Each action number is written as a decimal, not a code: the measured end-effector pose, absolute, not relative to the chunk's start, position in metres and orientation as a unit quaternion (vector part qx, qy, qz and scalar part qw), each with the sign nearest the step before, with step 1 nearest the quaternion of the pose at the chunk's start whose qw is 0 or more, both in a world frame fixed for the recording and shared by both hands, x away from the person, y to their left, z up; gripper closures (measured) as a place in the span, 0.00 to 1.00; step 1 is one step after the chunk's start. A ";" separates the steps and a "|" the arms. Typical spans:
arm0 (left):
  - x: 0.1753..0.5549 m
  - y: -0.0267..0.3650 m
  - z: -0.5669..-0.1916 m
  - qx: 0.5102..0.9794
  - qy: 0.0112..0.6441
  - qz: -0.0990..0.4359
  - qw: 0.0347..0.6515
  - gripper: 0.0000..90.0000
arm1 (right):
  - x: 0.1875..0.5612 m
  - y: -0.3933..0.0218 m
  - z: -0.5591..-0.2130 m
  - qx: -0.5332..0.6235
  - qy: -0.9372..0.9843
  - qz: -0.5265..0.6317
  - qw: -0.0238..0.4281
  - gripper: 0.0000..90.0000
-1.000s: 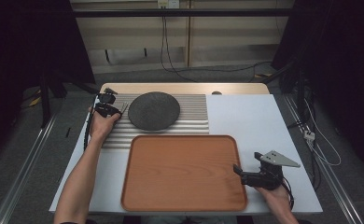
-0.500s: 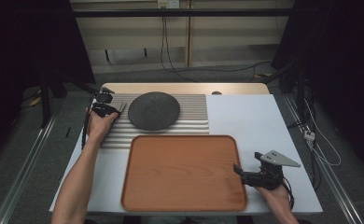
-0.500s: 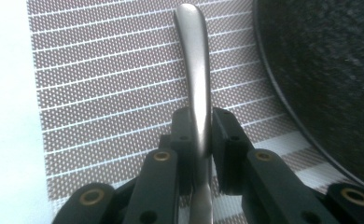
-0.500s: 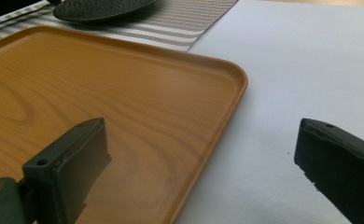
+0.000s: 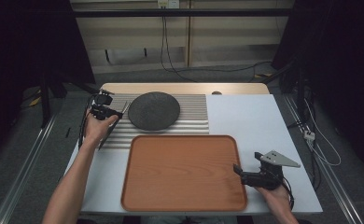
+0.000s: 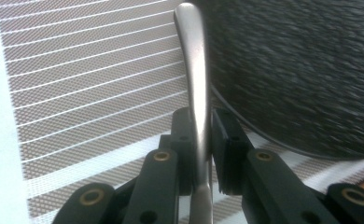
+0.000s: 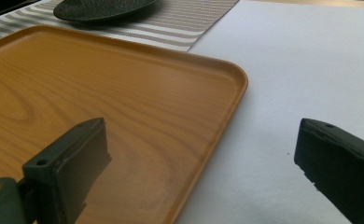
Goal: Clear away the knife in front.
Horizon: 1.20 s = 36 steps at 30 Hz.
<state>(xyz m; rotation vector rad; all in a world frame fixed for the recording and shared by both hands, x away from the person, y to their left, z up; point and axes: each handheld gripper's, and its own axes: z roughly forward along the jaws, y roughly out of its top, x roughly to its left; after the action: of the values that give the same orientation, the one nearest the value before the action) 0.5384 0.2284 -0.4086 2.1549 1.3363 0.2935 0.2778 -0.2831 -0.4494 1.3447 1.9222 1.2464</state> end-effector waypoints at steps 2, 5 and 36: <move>0.532 0.225 -0.405 0.811 0.492 0.113 0.294 0.89 | 0.278 -0.283 -0.449 0.491 0.703 0.455 0.241 0.03; 0.524 0.221 -0.398 0.817 0.479 0.113 0.301 0.89 | 0.278 -0.283 -0.449 0.491 0.703 0.454 0.241 0.03; 0.440 0.165 -0.371 0.837 0.413 0.128 0.336 0.89 | 0.276 -0.282 -0.448 0.489 0.704 0.453 0.243 0.03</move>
<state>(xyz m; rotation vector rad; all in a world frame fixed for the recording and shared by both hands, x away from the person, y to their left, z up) 0.4396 0.1655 -0.3712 2.1818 1.0777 0.3349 0.2764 -0.2822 -0.4481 1.3368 1.9246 1.2390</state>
